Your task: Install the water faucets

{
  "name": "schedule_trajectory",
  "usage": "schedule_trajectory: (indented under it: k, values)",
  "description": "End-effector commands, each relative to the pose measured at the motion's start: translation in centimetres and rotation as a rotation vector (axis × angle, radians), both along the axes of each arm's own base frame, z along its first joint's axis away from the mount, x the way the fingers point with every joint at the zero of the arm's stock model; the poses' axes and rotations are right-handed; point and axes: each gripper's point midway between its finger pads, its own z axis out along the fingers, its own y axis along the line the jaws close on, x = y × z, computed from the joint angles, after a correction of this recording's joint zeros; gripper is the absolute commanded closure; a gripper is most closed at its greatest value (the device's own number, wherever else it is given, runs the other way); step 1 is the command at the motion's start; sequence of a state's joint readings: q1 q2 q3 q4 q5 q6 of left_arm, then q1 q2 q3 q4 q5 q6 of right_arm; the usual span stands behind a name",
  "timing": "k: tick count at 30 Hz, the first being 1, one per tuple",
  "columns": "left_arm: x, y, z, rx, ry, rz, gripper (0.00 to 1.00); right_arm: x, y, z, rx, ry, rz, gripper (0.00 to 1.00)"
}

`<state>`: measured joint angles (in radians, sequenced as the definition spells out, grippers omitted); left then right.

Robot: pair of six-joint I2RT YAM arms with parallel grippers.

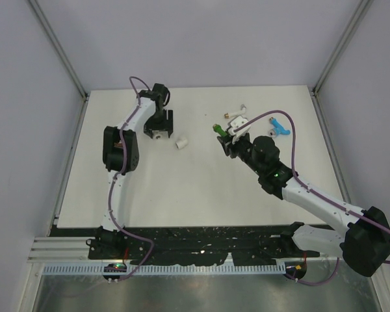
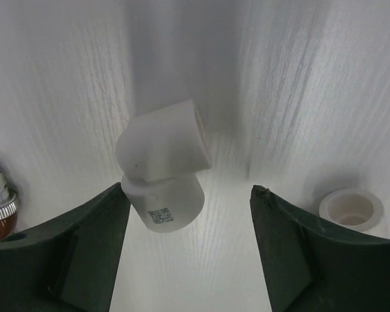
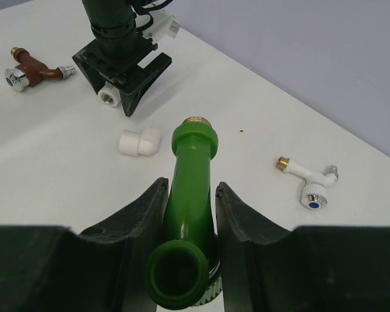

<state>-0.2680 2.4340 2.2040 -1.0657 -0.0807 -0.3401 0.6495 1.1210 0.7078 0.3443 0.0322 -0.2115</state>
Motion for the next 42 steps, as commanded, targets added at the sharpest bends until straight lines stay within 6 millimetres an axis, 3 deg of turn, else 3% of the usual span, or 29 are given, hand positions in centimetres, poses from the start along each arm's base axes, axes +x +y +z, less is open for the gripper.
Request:
schedule_trajectory:
  k: [1,6,12,15,17,20,24,29,33,42]
  values:
    - [0.9,-0.2,0.8,-0.053,-0.017,0.054,0.26,0.1,0.1,2.8,0.056,-0.086,0.004,0.95]
    - [0.9,0.1,0.7,-0.079,-0.009,0.095,0.39,0.0,0.3,2.9,0.059,-0.088,0.016,0.95]
    - [-0.5,0.0,1.1,-0.103,-0.005,0.096,0.86,-0.1,0.2,3.0,0.061,-0.09,0.016,0.95]
    - [-3.2,0.5,1.0,-0.1,0.026,0.118,0.92,-0.2,0.3,3.1,0.064,-0.092,0.018,0.95]
    - [-4.7,0.7,2.6,-0.12,-0.018,0.133,0.92,-0.2,0.1,3.3,0.067,-0.095,0.015,0.95]
    - [-8.3,0.8,3.1,-0.147,-0.057,0.159,0.89,-0.6,0.6,3.2,0.066,-0.094,0.051,0.95]
    - [-13.6,0.7,2.2,-0.203,-0.054,0.188,0.87,-0.9,0.6,3.7,0.077,-0.107,0.059,0.95]
    - [-18.0,-0.7,1.0,-0.298,-0.039,0.22,0.77,-1.2,0.9,3.7,0.082,-0.105,0.081,0.95]
    - [-19.6,-1.1,0.1,-0.305,-0.026,0.252,0.69,-1.3,0.9,3.8,0.086,-0.106,0.085,0.95]
    - [-19.7,-3.4,0.8,-0.42,-0.037,0.306,0.45,-1.6,0.8,4.3,0.094,-0.119,0.09,0.95]
